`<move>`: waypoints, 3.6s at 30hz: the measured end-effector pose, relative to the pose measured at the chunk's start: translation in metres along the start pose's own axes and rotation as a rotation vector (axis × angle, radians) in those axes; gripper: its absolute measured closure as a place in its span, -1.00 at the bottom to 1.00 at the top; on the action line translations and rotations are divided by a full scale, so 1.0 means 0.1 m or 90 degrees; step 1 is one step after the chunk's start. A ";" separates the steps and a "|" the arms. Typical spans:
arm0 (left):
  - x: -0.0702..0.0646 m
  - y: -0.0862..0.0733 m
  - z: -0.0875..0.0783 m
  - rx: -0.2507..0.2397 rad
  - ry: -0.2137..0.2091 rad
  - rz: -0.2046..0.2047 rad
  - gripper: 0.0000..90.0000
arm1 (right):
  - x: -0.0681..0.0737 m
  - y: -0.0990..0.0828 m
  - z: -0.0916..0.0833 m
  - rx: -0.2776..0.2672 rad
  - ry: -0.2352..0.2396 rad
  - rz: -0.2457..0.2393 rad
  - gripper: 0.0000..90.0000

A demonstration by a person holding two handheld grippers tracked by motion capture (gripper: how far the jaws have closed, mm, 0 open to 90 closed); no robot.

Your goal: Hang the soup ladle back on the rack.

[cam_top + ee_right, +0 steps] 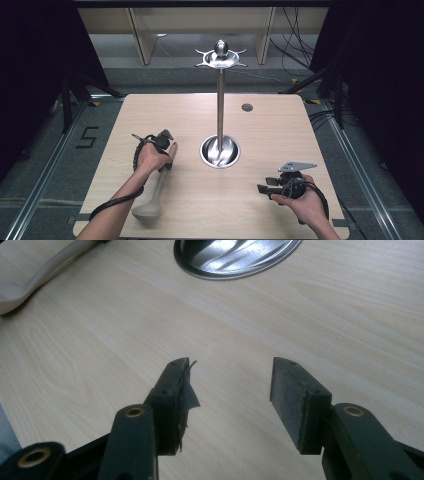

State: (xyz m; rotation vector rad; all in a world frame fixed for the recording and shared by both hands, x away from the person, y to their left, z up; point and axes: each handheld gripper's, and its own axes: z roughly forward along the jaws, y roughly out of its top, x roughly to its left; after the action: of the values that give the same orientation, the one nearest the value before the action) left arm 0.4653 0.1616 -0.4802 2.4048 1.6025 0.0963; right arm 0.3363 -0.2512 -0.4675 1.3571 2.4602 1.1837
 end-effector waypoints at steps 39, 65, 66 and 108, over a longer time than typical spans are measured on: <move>0.51 -1.15 -1.09 -0.493 -0.274 0.212 0.62 | -0.06 0.00 -0.06 -0.032 -0.008 -0.007 0.12; 0.49 -0.93 -1.40 -0.626 -0.290 0.264 0.62 | -0.07 0.00 -0.09 -0.035 -0.012 -0.007 0.14; 0.49 -0.93 -1.40 -0.626 -0.290 0.264 0.62 | -0.07 0.00 -0.08 -0.037 -0.014 -0.009 0.14; 0.40 -0.06 -1.74 -0.683 -0.327 0.358 0.62 | -0.07 -0.01 -0.09 -0.048 0.004 0.017 0.15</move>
State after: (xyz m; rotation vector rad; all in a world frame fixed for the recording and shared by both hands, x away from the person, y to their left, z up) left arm 0.4422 0.2303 -0.3166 1.6984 0.3965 0.3108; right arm 0.3363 -0.2618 -0.4639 1.3732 2.3818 1.2749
